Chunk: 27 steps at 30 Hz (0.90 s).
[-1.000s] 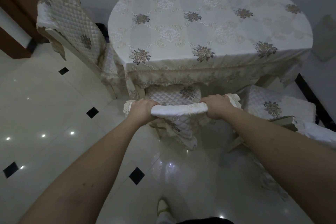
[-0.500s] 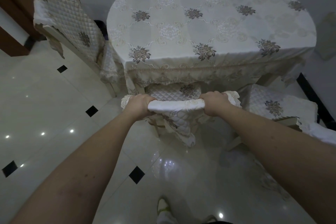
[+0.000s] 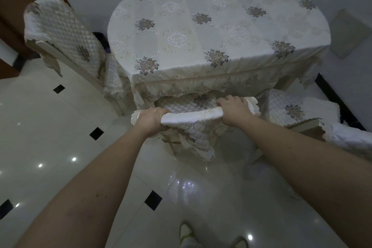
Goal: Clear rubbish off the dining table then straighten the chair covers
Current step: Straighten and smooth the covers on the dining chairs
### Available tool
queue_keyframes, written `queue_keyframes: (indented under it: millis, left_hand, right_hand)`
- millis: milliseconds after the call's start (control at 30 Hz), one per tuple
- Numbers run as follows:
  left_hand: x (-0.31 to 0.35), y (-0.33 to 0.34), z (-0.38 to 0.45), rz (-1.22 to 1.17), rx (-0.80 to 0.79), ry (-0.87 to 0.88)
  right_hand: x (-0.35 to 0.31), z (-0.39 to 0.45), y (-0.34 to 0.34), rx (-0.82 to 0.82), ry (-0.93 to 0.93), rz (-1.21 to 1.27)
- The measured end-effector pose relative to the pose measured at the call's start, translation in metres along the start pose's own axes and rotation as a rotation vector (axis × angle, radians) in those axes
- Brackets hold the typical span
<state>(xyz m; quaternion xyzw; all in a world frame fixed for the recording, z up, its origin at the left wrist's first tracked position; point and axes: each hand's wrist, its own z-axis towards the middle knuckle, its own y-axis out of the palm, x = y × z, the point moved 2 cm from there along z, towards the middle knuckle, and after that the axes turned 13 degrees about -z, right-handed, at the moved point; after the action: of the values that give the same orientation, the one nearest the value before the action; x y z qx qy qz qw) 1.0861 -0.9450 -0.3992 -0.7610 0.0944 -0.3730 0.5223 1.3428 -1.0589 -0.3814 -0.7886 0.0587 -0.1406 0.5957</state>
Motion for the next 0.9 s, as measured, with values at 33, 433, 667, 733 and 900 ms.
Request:
queue_keyframes:
  millis: [33,433,667,733,900]
  left_hand:
    - [0.001,-0.001,-0.001,-0.008,-0.004,0.01]
    - [0.037,-0.026,0.012,0.007,-0.353,0.103]
    - [0.2,0.007,0.003,-0.107,-0.236,0.359]
    - [0.248,0.026,-0.003,-0.086,-0.237,0.451]
    - [0.367,0.084,-0.021,0.014,-0.217,0.639]
  right_hand:
    - [0.0,-0.004,0.0,0.018,0.021,0.028]
    - [0.073,-0.135,0.008,0.127,0.264,0.166]
    - [0.144,-0.211,0.005,0.175,0.365,0.219]
    - [0.172,-0.236,0.007,0.207,0.408,0.233]
    - [0.241,-0.302,0.022,0.245,0.5,0.259]
